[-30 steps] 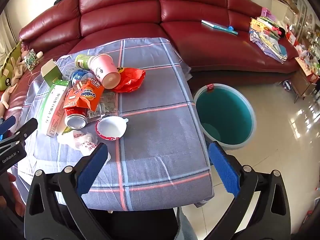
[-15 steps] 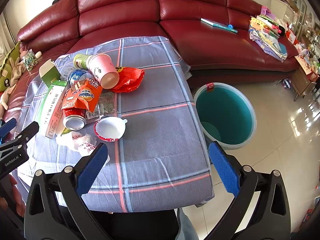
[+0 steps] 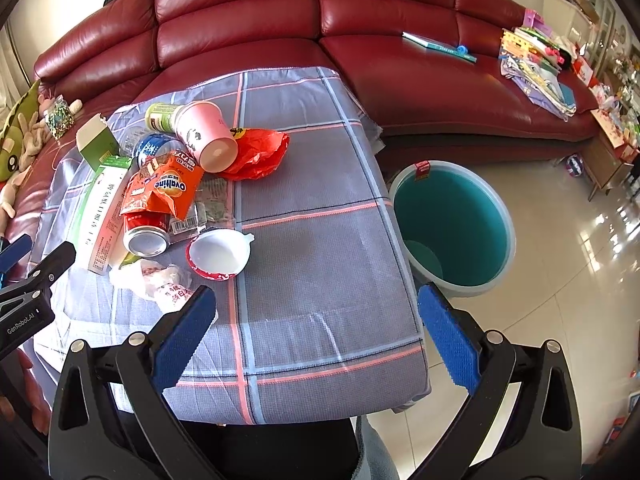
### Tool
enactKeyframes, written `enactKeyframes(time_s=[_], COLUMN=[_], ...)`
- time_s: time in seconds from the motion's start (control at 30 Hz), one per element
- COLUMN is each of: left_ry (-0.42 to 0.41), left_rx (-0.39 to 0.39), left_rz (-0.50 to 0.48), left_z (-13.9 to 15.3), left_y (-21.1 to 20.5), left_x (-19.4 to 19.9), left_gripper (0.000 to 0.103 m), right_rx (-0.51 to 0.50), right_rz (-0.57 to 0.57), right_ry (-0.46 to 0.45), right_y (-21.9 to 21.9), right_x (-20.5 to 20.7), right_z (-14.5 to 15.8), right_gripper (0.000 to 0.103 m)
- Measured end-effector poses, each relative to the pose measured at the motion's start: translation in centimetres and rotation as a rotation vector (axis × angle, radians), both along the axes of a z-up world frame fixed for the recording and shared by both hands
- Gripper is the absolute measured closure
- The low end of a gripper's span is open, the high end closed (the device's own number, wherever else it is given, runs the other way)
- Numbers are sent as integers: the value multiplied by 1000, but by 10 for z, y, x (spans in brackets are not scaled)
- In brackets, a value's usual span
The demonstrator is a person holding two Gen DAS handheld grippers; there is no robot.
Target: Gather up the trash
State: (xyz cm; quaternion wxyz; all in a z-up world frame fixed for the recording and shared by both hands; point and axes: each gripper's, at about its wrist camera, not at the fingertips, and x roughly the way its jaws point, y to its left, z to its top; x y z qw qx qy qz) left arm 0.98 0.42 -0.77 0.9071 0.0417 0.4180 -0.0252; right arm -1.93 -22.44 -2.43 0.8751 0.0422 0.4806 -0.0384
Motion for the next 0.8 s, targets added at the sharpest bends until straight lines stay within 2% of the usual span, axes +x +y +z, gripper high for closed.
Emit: enactKeyframes(time_s=[0.53, 0.8], left_ry=[4, 28], left_rx=[-11, -28], left_rz=[2, 24], left_z=[-3, -18], left_y=[9, 41], left_x=[2, 13], left_gripper=[3, 3], right_rx=[-1, 18], right_rz=[-1, 15], right_ry=[19, 54], right_y=[2, 6], right_x=[3, 12], right_z=[-5, -15], right_gripper=[6, 6])
